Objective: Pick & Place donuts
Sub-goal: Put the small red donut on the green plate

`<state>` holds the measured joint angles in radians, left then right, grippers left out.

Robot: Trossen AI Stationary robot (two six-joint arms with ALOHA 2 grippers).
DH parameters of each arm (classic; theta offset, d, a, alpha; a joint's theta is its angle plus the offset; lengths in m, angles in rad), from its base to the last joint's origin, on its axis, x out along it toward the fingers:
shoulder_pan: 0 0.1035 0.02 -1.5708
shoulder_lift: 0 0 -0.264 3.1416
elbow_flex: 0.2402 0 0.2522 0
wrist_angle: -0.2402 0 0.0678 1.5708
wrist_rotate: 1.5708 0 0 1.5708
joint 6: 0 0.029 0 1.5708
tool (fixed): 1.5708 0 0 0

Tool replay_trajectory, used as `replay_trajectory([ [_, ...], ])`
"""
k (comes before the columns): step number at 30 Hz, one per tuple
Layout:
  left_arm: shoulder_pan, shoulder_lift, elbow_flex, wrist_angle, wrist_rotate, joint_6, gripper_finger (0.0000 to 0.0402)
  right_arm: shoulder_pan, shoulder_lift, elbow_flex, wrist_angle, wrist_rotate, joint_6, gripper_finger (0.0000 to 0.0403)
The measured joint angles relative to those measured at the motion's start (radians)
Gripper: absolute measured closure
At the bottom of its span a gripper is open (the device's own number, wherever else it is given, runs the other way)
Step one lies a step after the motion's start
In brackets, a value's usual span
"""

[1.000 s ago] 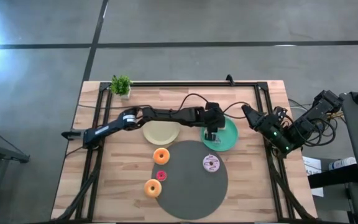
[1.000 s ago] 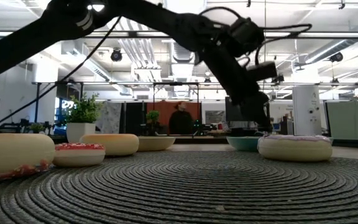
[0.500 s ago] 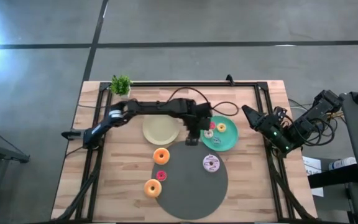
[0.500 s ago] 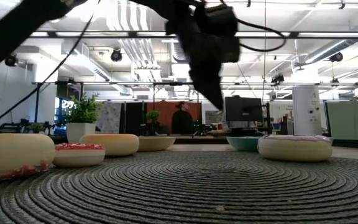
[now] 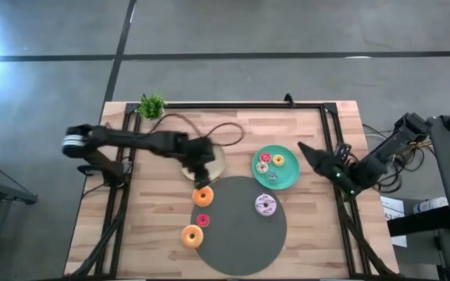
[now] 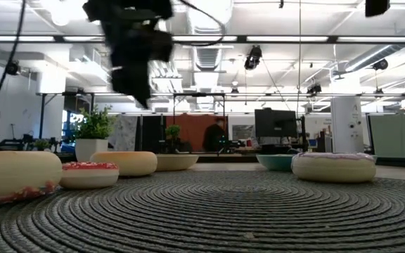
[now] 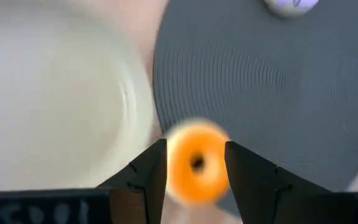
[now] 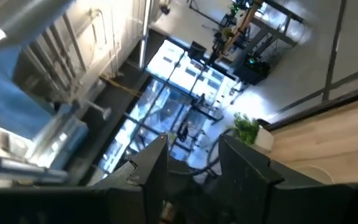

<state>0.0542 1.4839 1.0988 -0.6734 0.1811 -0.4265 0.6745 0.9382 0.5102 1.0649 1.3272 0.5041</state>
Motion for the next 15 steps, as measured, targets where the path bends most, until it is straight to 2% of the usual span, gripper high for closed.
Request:
replay_trajectory([
  [6, -0.134, -0.133, -0.160, 0.006, 0.009, -0.316, 0.0266, -0.068, -0.004, -0.014, -0.339, -0.090, 0.325, 0.0268],
  [10, -0.222, -0.132, -0.193, 0.019, -0.026, -0.454, 0.0266, -0.153, -0.004, 0.021, -0.606, -0.255, 0.506, 0.0268],
  [13, -0.269, -0.125, -0.205, 0.037, -0.105, -0.566, 0.0266, -0.210, -0.003, 0.072, -0.829, -0.334, 0.598, 0.0268],
  [15, -0.285, -0.112, -0.213, 0.045, -0.120, -0.649, 0.0266, -0.245, -0.004, 0.102, -0.964, -0.373, 0.658, 0.0268],
])
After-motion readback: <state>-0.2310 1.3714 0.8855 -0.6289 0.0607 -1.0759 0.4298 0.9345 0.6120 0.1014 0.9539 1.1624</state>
